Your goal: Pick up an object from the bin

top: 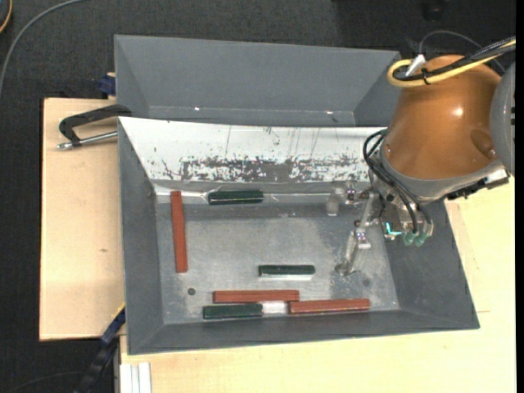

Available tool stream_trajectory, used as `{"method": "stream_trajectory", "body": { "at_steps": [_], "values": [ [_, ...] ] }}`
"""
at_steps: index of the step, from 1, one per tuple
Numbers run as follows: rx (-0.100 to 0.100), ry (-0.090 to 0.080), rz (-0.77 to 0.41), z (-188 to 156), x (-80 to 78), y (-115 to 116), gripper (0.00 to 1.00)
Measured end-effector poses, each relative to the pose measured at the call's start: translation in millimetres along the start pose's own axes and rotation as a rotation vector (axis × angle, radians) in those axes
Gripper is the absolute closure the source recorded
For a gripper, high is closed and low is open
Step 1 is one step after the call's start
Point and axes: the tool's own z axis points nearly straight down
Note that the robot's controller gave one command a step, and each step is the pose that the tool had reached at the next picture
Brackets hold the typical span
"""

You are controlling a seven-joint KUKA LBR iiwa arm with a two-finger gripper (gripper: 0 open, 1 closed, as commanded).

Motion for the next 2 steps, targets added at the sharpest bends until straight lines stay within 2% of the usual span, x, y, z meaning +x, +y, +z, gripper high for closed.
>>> {"method": "stream_trajectory", "body": {
  "at_steps": [1,2],
  "values": [
    [0.000,0.000,-0.300,170.9,-28.4,39.0,0.00],
    [0.000,-0.006,-0.298,168.1,-29.7,38.8,1.00]
  ]
}}
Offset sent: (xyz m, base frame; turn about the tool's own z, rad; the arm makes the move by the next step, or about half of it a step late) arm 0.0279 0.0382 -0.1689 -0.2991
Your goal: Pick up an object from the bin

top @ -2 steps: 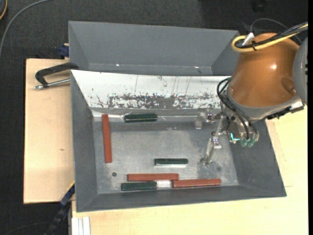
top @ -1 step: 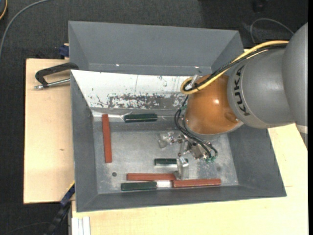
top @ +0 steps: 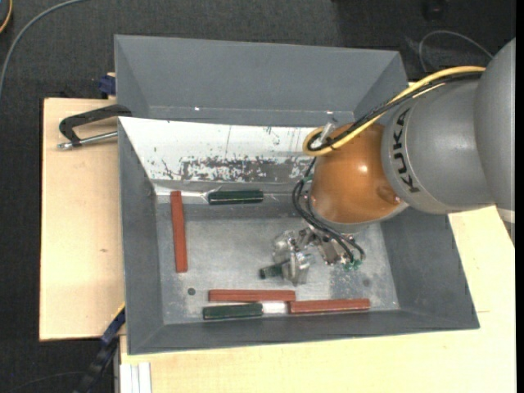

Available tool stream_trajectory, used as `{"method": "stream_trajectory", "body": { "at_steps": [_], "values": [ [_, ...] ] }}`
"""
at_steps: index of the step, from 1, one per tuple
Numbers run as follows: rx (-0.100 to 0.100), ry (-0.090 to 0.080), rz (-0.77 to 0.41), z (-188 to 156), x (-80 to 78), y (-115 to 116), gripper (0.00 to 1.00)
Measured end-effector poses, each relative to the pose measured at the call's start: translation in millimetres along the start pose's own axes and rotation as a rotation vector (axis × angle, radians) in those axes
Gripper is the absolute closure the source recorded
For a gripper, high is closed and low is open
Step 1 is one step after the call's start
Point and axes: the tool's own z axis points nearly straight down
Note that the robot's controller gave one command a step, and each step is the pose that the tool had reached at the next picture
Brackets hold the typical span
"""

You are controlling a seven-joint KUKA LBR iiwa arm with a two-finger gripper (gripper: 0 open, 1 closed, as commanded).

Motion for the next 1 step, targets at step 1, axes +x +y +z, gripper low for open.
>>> {"method": "stream_trajectory", "body": {
  "at_steps": [1],
  "values": [
    [0.004,-0.015,-0.010,-180.1,-15.9,-11.6,1.00]
  ]
}}
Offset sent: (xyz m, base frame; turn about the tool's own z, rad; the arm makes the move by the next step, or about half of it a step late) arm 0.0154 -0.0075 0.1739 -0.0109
